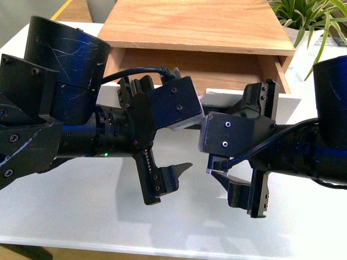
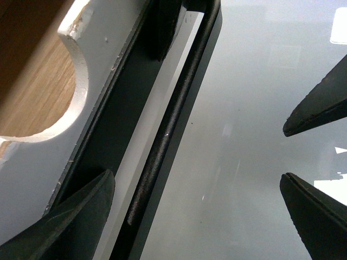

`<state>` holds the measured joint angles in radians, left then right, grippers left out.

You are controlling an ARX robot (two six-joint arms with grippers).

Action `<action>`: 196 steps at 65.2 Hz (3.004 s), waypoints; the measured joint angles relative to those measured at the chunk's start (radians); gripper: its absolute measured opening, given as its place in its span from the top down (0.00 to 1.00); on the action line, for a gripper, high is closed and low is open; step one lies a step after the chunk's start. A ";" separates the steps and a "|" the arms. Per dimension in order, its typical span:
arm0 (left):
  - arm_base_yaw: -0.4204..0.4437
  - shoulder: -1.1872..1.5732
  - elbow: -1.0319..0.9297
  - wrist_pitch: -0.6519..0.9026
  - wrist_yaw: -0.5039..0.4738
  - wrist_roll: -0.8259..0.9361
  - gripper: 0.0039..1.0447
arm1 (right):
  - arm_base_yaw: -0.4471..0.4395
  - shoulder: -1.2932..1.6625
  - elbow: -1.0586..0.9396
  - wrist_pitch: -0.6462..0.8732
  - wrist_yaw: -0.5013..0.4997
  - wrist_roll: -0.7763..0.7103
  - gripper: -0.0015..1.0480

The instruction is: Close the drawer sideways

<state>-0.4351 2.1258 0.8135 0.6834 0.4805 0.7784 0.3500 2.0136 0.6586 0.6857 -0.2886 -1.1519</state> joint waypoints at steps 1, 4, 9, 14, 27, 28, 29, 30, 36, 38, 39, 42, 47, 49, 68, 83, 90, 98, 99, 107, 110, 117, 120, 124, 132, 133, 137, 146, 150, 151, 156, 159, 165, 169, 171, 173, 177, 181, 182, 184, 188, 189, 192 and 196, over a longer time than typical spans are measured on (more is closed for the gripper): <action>0.001 0.001 0.003 -0.002 0.002 0.000 0.08 | -0.002 0.000 0.001 0.000 -0.002 0.000 0.09; 0.003 0.003 0.007 -0.005 0.007 0.000 0.08 | -0.004 0.000 0.003 -0.002 -0.005 0.000 0.09; 0.005 0.005 0.013 -0.007 0.013 -0.001 0.08 | -0.008 0.000 0.006 -0.005 -0.013 0.000 0.09; 0.007 0.006 0.021 -0.009 0.014 -0.006 0.08 | -0.014 0.001 0.012 -0.009 -0.018 0.000 0.09; 0.018 0.008 0.085 0.002 -0.045 -0.009 0.08 | -0.042 0.002 0.072 0.011 0.059 0.029 0.09; 0.019 0.008 0.088 0.002 -0.045 -0.009 0.08 | -0.044 0.002 0.075 0.014 0.063 0.031 0.09; 0.020 0.008 0.090 0.003 -0.046 -0.009 0.08 | -0.047 0.002 0.076 0.016 0.064 0.030 0.09; 0.021 0.008 0.091 0.004 -0.048 -0.009 0.08 | -0.049 0.002 0.077 0.017 0.063 0.031 0.09; 0.025 0.008 0.093 0.004 -0.051 -0.009 0.08 | -0.058 0.003 0.077 0.028 0.072 0.029 0.09; 0.024 0.008 0.093 0.004 -0.051 -0.008 0.08 | -0.058 0.005 0.077 0.030 0.077 0.028 0.09; 0.024 0.008 0.093 0.004 -0.051 -0.008 0.08 | -0.058 0.006 0.077 0.031 0.079 0.027 0.09; 0.021 0.008 0.094 0.004 -0.051 -0.007 0.08 | -0.058 0.010 0.077 0.034 0.081 0.024 0.09; 0.020 0.009 0.103 0.003 -0.059 -0.005 0.08 | -0.061 0.018 0.079 0.035 0.082 0.014 0.09; 0.020 0.013 0.109 0.003 -0.063 -0.005 0.08 | -0.063 0.021 0.081 0.036 0.083 0.010 0.09; 0.026 0.055 0.188 -0.039 -0.073 0.017 0.08 | -0.080 0.051 0.124 0.037 0.079 0.002 0.09; 0.027 0.088 0.252 -0.074 -0.083 0.024 0.08 | -0.092 0.077 0.169 0.032 0.077 0.002 0.09; 0.027 0.104 0.284 -0.087 -0.093 0.029 0.08 | -0.097 0.094 0.193 0.032 0.082 0.005 0.09; 0.030 0.115 0.306 -0.092 -0.102 0.031 0.08 | -0.105 0.116 0.213 0.038 0.099 0.012 0.09; 0.030 0.116 0.309 -0.093 -0.104 0.031 0.08 | -0.107 0.119 0.214 0.041 0.102 0.013 0.09; 0.031 0.121 0.318 -0.093 -0.119 0.031 0.08 | -0.115 0.135 0.219 0.058 0.113 0.021 0.09; 0.032 0.122 0.319 -0.089 -0.126 0.031 0.08 | -0.116 0.138 0.219 0.067 0.115 0.027 0.09; 0.032 0.129 0.322 -0.073 -0.144 0.029 0.08 | -0.122 0.141 0.219 0.085 0.119 0.034 0.09; 0.032 0.132 0.322 -0.065 -0.151 0.026 0.08 | -0.122 0.143 0.219 0.094 0.121 0.038 0.09; 0.032 0.134 0.322 -0.056 -0.160 0.019 0.08 | -0.123 0.146 0.219 0.102 0.122 0.041 0.09; 0.032 0.134 0.322 -0.050 -0.167 0.008 0.08 | -0.125 0.146 0.218 0.111 0.125 0.048 0.09; 0.032 0.134 0.322 -0.048 -0.167 0.005 0.08 | -0.126 0.146 0.217 0.111 0.125 0.050 0.09; 0.032 0.134 0.319 -0.048 -0.167 0.002 0.08 | -0.127 0.146 0.216 0.111 0.130 0.055 0.09; 0.032 0.120 0.301 -0.045 -0.169 -0.005 0.08 | -0.135 0.113 0.201 0.095 0.130 0.069 0.09; 0.035 0.105 0.280 -0.040 -0.187 -0.016 0.08 | -0.140 0.083 0.181 0.090 0.122 0.078 0.09; 0.036 0.100 0.275 -0.040 -0.190 -0.018 0.08 | -0.141 0.077 0.176 0.089 0.117 0.080 0.09; 0.050 0.068 0.226 -0.034 -0.200 -0.050 0.08 | -0.146 0.023 0.137 0.078 0.099 0.095 0.09; 0.060 0.045 0.193 -0.027 -0.200 -0.069 0.08 | -0.150 -0.011 0.113 0.074 0.086 0.111 0.09; 0.079 -0.007 0.132 -0.012 -0.199 -0.103 0.08 | -0.161 -0.072 0.066 0.071 0.069 0.134 0.09; 0.098 -0.069 0.078 0.004 -0.197 -0.151 0.08 | -0.175 -0.127 0.023 0.071 0.054 0.160 0.09; 0.105 -0.092 0.060 0.010 -0.197 -0.163 0.08 | -0.179 -0.146 0.008 0.071 0.049 0.172 0.09; 0.114 -0.129 0.034 0.020 -0.197 -0.193 0.08 | -0.188 -0.177 -0.016 0.071 0.039 0.193 0.09; 0.131 -0.208 -0.020 0.042 -0.196 -0.245 0.08 | -0.208 -0.242 -0.064 0.074 0.030 0.235 0.09; 0.151 -0.288 -0.076 0.063 -0.191 -0.314 0.08 | -0.233 -0.310 -0.115 0.081 0.023 0.282 0.09; 0.158 -0.315 -0.095 0.069 -0.189 -0.347 0.08 | -0.242 -0.332 -0.132 0.085 0.023 0.304 0.09; 0.171 -0.356 -0.123 0.076 -0.187 -0.383 0.08 | -0.256 -0.367 -0.158 0.092 0.024 0.328 0.09; 0.208 -0.452 -0.188 0.084 -0.185 -0.494 0.08 | -0.287 -0.451 -0.216 0.101 0.026 0.404 0.09; 0.221 -0.480 -0.205 0.084 -0.185 -0.523 0.08 | -0.296 -0.476 -0.232 0.104 0.027 0.424 0.09; 0.255 -0.550 -0.246 0.084 -0.185 -0.596 0.08 | -0.321 -0.542 -0.269 0.103 0.031 0.478 0.09; 0.299 -0.637 -0.290 0.077 -0.178 -0.677 0.08 | -0.352 -0.629 -0.306 0.085 0.042 0.539 0.09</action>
<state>-0.1364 1.4891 0.5232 0.7605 0.3027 0.1009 -0.0021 1.3846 0.3523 0.7712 -0.2462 -0.6128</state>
